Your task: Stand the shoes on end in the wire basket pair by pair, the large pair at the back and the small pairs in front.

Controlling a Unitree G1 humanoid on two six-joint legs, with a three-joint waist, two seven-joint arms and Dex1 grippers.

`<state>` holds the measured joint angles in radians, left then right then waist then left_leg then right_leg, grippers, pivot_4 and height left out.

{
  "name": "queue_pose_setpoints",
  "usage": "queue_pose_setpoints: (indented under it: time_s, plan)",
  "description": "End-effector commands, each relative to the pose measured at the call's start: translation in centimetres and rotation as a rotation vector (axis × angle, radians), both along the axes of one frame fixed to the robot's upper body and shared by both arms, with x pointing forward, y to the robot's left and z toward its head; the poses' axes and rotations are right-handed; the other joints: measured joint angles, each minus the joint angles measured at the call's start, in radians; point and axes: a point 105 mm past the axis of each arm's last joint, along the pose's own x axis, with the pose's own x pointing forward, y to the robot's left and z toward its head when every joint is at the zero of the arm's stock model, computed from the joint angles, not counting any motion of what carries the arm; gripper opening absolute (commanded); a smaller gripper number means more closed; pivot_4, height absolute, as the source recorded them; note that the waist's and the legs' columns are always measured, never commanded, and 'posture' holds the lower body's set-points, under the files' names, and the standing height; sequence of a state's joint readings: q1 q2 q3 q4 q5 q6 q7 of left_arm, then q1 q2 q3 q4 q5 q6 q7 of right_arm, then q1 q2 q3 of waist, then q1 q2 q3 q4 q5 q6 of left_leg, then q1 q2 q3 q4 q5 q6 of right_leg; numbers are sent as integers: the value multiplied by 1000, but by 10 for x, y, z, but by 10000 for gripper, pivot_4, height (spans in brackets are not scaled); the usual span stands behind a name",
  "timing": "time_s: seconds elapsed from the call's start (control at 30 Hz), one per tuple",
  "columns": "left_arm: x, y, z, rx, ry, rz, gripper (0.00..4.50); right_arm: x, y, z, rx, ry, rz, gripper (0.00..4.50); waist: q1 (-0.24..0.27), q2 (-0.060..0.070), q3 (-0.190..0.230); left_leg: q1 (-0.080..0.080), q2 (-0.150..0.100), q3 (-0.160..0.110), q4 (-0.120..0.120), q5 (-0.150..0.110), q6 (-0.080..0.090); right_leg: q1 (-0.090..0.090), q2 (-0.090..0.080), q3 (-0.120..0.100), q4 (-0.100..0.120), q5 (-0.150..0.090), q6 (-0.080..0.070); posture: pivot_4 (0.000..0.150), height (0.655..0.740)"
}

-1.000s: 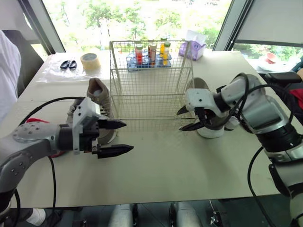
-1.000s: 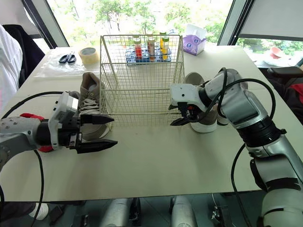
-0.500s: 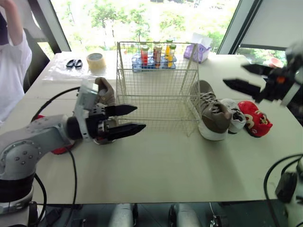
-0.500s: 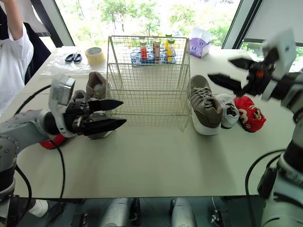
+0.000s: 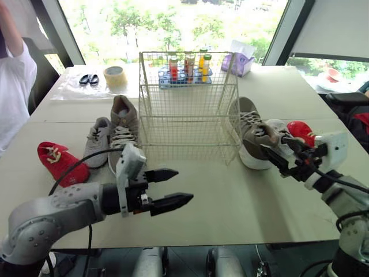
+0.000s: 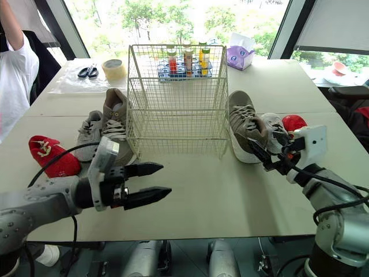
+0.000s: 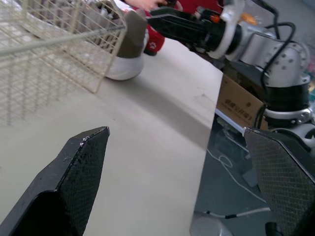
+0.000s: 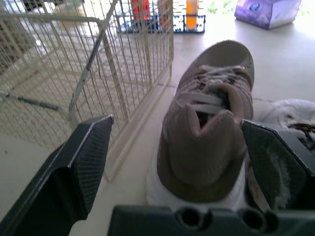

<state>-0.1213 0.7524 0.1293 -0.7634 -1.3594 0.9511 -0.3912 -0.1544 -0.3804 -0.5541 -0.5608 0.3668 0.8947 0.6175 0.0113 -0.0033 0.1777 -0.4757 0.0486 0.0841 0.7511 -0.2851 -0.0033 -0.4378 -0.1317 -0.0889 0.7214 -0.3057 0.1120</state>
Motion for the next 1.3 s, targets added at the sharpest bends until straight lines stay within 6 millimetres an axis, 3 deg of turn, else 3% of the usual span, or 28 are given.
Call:
queue_pose_setpoints:
  time_s: [0.03, 0.13, 0.27, 0.3, 0.4, 0.6, 0.7, 0.87, 1.3]
  plan:
    - [-3, -3, 5, -10, -44, -2, 45000, 10, -9, -8, -17, -23, -55, 44510, 2, 0, 0, 0, 0, 0, 0, 0, 0, 0, 0, 0, 0, 0, 0, 1500, 6675]
    - [0, 0, 1, 15, -43, 12, 45000, 28, -6, -35, -4, 36, -65, 44510, -1, 0, 0, 0, 0, 0, 0, 0, 0, 0, 0, 0, 0, 0, 0, 1500, 6675]
    - [5, 2, -1, 29, -55, 25, 45000, 47, -16, -66, -16, 78, -160, 44510, -6, 1, -1, 0, 0, 1, 0, 0, 0, -1, 1, 0, 0, 0, 0, 1500, 6675]
    - [5, 2, -1, 30, -56, 25, 45000, 50, -16, -69, -30, 72, -166, 39451, -7, 0, -1, 0, 0, 1, 0, 0, 0, 0, 1, 0, 0, 0, 0, 1500, 6675]
    - [6, 3, -3, 36, -57, 25, 45000, 53, -14, -70, -41, 46, -158, 30356, -7, -1, -1, 0, 1, 1, 2, 0, 0, 0, 2, 0, 0, 0, 0, 1500, 6675]
    - [5, 4, -8, 54, -44, 10, 45000, 50, -3, -65, -43, -2, -118, 17557, -9, -2, -4, 0, 1, -1, 2, 0, 0, 1, 2, 0, 0, -1, -3, 1500, 6675]
    - [6, 3, -7, 48, -42, -2, 45000, 47, -1, -57, -35, -37, -129, 6885, -10, -5, -6, 0, 2, -2, 2, 0, 0, 1, 3, 0, 0, -2, -3, 1500, 6675]
    - [11, 6, -3, 43, -40, -25, 45000, 44, -4, -26, -14, -143, -174, 6885, -6, -4, -6, 0, 2, -2, 2, 0, 0, 0, 3, 0, 0, -2, -3, 1500, 6675]
    - [21, 14, 16, -9, -16, -110, 45000, 33, -8, 104, -12, -526, -276, 6885, -3, 7, 1, -3, 2, 0, 1, 0, 0, -4, 3, 1, 1, 0, -1, 1500, 6675]
